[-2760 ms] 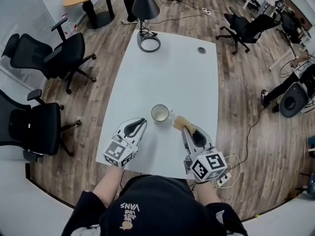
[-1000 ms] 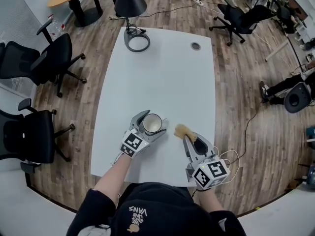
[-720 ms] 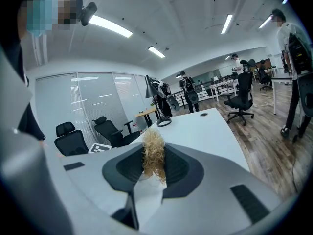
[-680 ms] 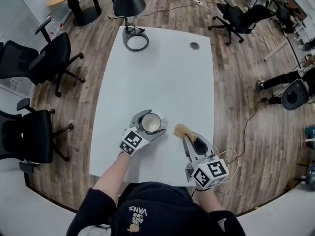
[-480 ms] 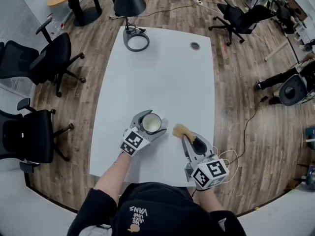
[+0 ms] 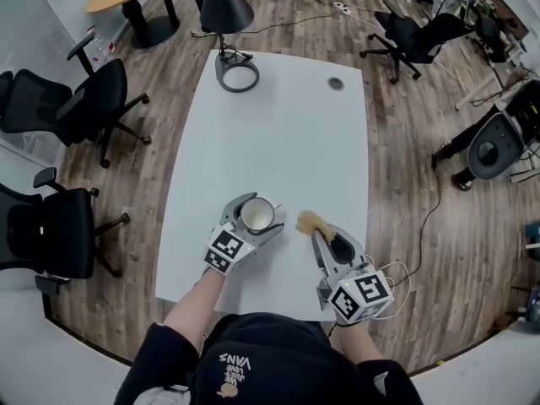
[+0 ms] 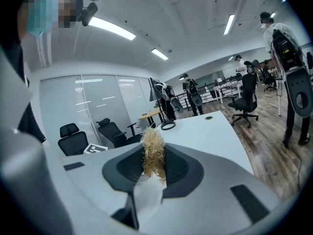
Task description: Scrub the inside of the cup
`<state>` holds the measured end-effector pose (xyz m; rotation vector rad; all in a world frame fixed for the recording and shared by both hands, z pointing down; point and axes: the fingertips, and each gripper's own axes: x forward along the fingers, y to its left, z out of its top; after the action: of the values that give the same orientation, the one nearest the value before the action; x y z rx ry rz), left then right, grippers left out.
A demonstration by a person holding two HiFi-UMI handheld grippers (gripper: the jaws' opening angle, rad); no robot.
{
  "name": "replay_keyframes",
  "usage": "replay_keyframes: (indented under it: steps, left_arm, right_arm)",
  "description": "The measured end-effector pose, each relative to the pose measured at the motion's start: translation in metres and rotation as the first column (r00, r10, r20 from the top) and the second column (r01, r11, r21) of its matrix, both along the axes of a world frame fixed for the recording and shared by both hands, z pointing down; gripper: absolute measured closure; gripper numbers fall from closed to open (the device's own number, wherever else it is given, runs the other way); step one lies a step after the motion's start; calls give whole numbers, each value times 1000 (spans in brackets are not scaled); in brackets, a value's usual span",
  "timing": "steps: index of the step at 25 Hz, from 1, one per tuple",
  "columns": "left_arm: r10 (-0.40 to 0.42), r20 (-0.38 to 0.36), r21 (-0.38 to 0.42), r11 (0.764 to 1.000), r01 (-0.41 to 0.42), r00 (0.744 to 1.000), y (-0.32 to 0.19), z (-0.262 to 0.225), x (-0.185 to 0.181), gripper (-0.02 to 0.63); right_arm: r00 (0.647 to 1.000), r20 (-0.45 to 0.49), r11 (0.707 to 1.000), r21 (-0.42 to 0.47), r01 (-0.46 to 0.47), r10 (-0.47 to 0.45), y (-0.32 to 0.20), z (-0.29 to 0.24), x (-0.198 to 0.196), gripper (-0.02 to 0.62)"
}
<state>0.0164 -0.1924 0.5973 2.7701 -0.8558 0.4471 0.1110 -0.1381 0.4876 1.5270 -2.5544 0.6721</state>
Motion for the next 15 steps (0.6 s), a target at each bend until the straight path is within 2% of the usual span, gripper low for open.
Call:
replay_keyframes:
  steps: [8, 15]
  left_arm:
    - [-59, -10, 57, 997, 60, 998, 5, -51, -26, 175]
    - [-59, 48, 112, 992, 54, 997, 16, -104, -42, 175]
  right_arm:
    - [998, 45, 998, 57, 37, -40, -5, -33, -22, 503]
    - [996, 78, 990, 134, 36, -47, -4, -71, -35, 503]
